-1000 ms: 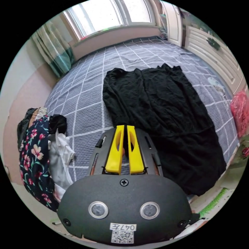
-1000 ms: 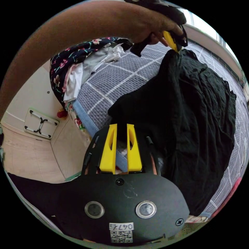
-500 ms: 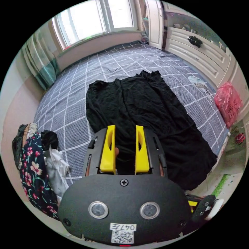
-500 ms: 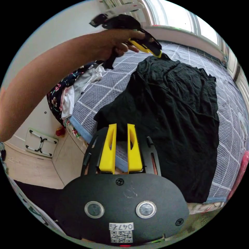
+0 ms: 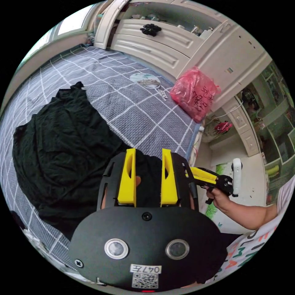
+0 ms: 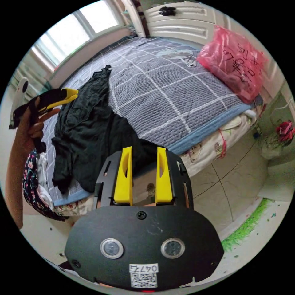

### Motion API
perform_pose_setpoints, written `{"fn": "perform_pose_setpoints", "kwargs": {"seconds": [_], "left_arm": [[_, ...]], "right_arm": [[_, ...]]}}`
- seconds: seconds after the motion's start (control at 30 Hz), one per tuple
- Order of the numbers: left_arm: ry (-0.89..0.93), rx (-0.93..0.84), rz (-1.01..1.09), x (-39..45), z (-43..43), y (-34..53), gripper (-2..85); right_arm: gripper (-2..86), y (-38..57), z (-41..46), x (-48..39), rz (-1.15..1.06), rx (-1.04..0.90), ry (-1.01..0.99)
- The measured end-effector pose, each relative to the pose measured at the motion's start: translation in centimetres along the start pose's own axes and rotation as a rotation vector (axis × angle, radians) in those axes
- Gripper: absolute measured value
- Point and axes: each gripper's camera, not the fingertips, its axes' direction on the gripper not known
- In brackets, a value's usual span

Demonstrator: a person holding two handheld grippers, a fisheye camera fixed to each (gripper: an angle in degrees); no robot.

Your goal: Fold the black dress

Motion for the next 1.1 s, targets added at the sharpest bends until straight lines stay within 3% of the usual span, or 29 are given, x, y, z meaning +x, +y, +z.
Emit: {"fn": "perform_pose_setpoints", "kwargs": {"seconds": [0.13,0.27,0.37,0.5,0.63,0.8,0.87,0.97,1.1], "left_arm": [[-0.046,-0.169,-0.001,-0.6,6.7,-1.9,12.1],[-0.25,-0.218,-0.113,-3.0,7.3,-1.3,11.9],[-0.368,-0.323,-0.174,-5.2,7.4,1.3,11.7],[-0.459,-0.331,-0.233,-6.4,5.8,4.2,11.4],[-0.238,-0.165,-0.24,-4.2,3.5,4.5,10.4],[-0.172,-0.176,-0.073,2.8,6.9,3.7,11.5],[-0.22,-0.216,-0.035,4.3,8.9,3.6,12.1],[-0.395,-0.288,-0.093,3.7,10.6,4.4,12.2],[-0.339,-0.267,-0.311,-0.1,8.7,7.2,11.0]], "right_arm": [[0.2,-1.5,2.3,0.0,-0.012,-0.082,-0.2],[0.3,0.8,-1.2,-6.9,-0.356,0.006,-0.22],[2.3,3.2,-2.5,-10.4,-0.552,-0.039,-0.314],[4.8,3.9,-3.6,-10.8,-0.659,-0.09,-0.267],[1.3,-0.6,-5.7,-6.0,-0.52,0.096,-0.129],[0.6,-7.2,0.7,-3.3,-0.617,0.013,0.117],[1.2,-8.0,3.9,-3.6,-0.719,-0.103,0.088],[1.8,-6.5,3.5,-6.7,-0.841,-0.073,-0.006],[2.1,-3.9,1.9,-10.9,-0.961,-0.028,-0.107]]}}
